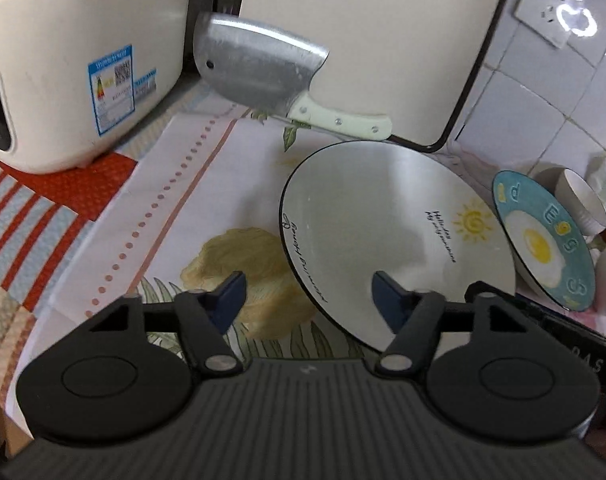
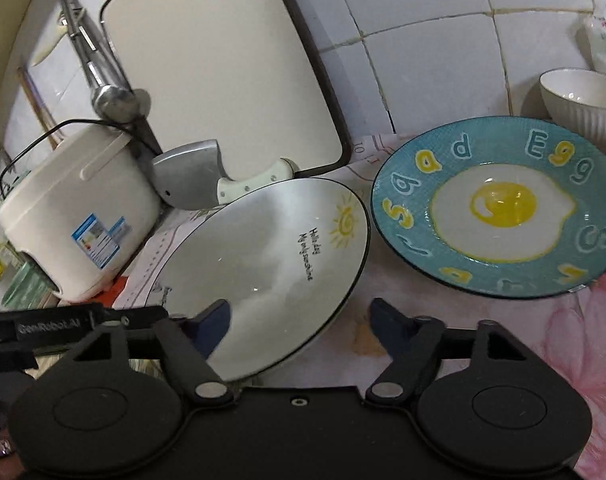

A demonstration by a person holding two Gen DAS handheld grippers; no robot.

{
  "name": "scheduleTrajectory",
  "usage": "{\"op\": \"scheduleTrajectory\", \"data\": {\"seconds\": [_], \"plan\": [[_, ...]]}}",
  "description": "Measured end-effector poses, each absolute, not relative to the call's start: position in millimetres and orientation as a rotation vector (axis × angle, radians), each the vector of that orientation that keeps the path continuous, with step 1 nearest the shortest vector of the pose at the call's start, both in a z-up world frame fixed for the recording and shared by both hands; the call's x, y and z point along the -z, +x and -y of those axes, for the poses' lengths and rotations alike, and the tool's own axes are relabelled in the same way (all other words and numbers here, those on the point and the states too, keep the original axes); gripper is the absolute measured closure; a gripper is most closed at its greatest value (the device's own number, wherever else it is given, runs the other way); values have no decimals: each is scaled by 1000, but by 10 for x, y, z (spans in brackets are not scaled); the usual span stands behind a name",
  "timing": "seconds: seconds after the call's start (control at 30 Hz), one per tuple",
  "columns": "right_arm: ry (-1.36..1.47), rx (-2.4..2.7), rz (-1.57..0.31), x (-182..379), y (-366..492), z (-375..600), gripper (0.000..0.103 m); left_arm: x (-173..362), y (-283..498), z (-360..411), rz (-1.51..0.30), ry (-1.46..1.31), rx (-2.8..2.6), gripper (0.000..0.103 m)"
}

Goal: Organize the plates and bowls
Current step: 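Move both tools toward the rim of the white sun-print plate, then close the right gripper on the plate rim while the left gripper closes beside it, then carry the white plate with both grippers and lower it onto the cloth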

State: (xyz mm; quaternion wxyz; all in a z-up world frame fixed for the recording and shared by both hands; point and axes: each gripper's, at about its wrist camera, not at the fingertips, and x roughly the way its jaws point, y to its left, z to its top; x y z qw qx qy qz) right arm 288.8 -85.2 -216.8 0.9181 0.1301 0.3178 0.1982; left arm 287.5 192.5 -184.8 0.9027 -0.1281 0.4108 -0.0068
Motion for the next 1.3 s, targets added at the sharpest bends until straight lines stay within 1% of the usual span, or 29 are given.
{"op": "scheduleTrajectory", "data": {"seconds": [0.03, 0.07, 0.1, 0.13, 0.17, 0.2, 0.23, 0.27, 0.4, 0.53, 0.63, 0.7, 0.77, 0.97, 1.13, 1.3], "plan": [[267, -409, -648, 2169, 2903, 847, 42, 1863, 2914, -1927, -861, -265, 29, 51], [248, -388, -633, 2166, 2899, 834, 46, 1872, 2942, -1925, -870, -259, 39, 53], [234, -380, -626, 2180, 2907, 831, 47, 1881, 2968, -1922, -876, -252, 45, 61], [229, -374, -620, 2194, 2906, 832, 54, 1891, 2993, -1915, -885, -249, 47, 73], [227, -361, -616, 2202, 2908, 842, 61, 1905, 3016, -1916, -899, -252, 46, 78], [234, -354, -618, 2213, 2915, 864, 64, 1932, 3048, -1925, -919, -262, 45, 82], [242, -351, -627, 2223, 2936, 886, 73, 1953, 3061, -1941, -923, -285, 50, 84], [249, -342, -639, 2237, 2963, 905, 78, 1967, 3071, -1959, -924, -309, 50, 84], [293, -336, -678, 2274, 3061, 932, 79, 1996, 3090, -1993, -921, -353, 38, 84], [264, -309, -651, 2302, 3061, 850, 78, 2006, 3075, -1983, -911, -371, 20, 84], [224, -309, -647, 2271, 3041, 822, 79, 1962, 3029, -1909, -910, -327, 2, 84], [137, -317, -629, 2226, 2975, 755, 79, 1920, 2965, -1847, -903, -275, -8, 83], [137, -345, -643, 2213, 2958, 791, 79, 1877, 2865, -1830, -893, -252, -4, 83], [146, -406, -634, 2086, 2738, 913, 79, 1630, 2536, -1722, -868, -208, -11, 83], [180, -400, -624, 1898, 2498, 1055, 79, 1340, 2295, -1489, -855, -165, -18, 82], [170, -397, -597, 1653, 2218, 1291, 79, 1130, 2046, -1299, -843, -192, 12, 82]]}}
